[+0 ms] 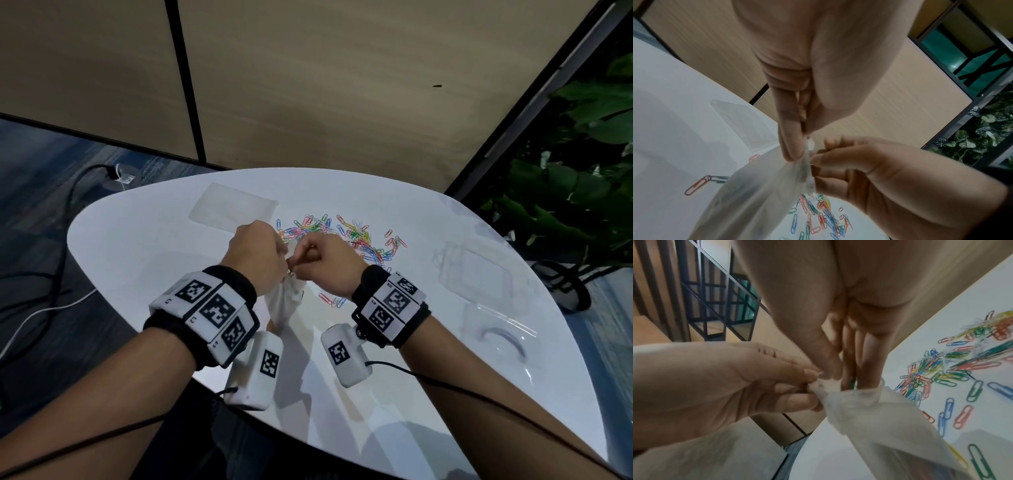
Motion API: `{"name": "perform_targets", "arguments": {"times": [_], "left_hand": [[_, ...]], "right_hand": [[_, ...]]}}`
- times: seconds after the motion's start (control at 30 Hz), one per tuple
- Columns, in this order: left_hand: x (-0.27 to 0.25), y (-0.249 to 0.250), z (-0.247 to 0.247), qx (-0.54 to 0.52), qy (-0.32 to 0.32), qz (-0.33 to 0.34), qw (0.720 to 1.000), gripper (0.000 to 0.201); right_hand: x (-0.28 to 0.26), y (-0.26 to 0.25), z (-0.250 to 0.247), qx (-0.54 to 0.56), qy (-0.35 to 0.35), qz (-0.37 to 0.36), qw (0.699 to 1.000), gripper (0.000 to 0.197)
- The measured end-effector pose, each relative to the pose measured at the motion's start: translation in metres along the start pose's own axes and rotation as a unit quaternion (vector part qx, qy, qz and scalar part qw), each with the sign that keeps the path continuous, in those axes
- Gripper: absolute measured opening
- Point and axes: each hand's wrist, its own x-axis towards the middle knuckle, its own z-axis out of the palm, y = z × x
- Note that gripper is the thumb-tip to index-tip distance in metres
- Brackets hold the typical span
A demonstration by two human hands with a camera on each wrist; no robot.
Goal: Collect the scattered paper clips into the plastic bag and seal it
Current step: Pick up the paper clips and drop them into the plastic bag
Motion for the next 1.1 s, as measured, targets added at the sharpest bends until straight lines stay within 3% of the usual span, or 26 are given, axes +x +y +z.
{"name": "perform_targets", "arguments": {"times": [0.07, 0.1, 0.17, 0.23, 0.3, 0.4, 0.5, 0.63, 0.73, 0.8, 0.9, 1.0, 1.1], "left_hand": [[0.001, -0.004, 0.000, -0.007, 0.000, 0.000, 1.000, 0.023], [0.002, -0.005, -0.001, -0.009, 0.001, 0.001, 1.000, 0.023], [0.002, -0.008, -0.003, -0.011, 0.001, 0.004, 1.000, 0.024], [0.002, -0.011, -0.006, -0.004, -0.005, 0.010, 1.000, 0.023], [0.001, -0.012, -0.008, 0.009, -0.009, 0.017, 1.000, 0.021], [0.002, -0.014, -0.010, 0.020, -0.017, 0.021, 0.999, 0.018], [0.003, -0.012, -0.010, 0.024, -0.021, 0.022, 0.999, 0.018], [0.004, -0.010, -0.009, 0.029, -0.028, 0.022, 0.999, 0.021], [0.003, -0.009, -0.006, 0.020, -0.031, 0.023, 0.999, 0.020], [0.001, -0.010, -0.004, 0.021, -0.034, 0.029, 0.999, 0.021], [0.001, -0.012, -0.006, 0.024, -0.031, 0.032, 0.999, 0.021], [0.004, -0.015, -0.010, 0.029, -0.030, 0.028, 0.999, 0.021], [0.004, -0.012, -0.010, 0.036, -0.033, 0.030, 0.998, 0.023]], "right_hand": [[0.001, 0.000, -0.012, 0.033, -0.060, -0.016, 0.997, 0.025], [0.004, 0.002, -0.022, 0.094, -0.059, -0.009, 0.994, 0.027], [0.018, 0.020, -0.046, 0.165, 0.013, 0.018, 0.986, 0.028], [0.039, 0.051, -0.075, 0.037, 0.133, 0.061, 0.988, 0.025], [0.054, 0.084, -0.102, -0.186, 0.189, 0.124, 0.956, 0.022], [0.070, 0.128, -0.131, -0.287, 0.118, 0.193, 0.931, 0.046], [0.079, 0.152, -0.140, -0.382, 0.037, 0.175, 0.907, 0.047], [0.079, 0.146, -0.126, -0.455, 0.053, 0.169, 0.873, 0.042], [0.078, 0.140, -0.106, -0.443, 0.044, 0.109, 0.889, 0.051], [0.080, 0.136, -0.095, -0.470, 0.024, 0.083, 0.878, 0.055], [0.088, 0.130, -0.091, -0.520, 0.046, 0.057, 0.851, 0.034], [0.089, 0.127, -0.095, -0.504, 0.080, 0.101, 0.854, 0.022], [0.080, 0.128, -0.106, -0.381, 0.162, 0.149, 0.898, 0.014]]}}
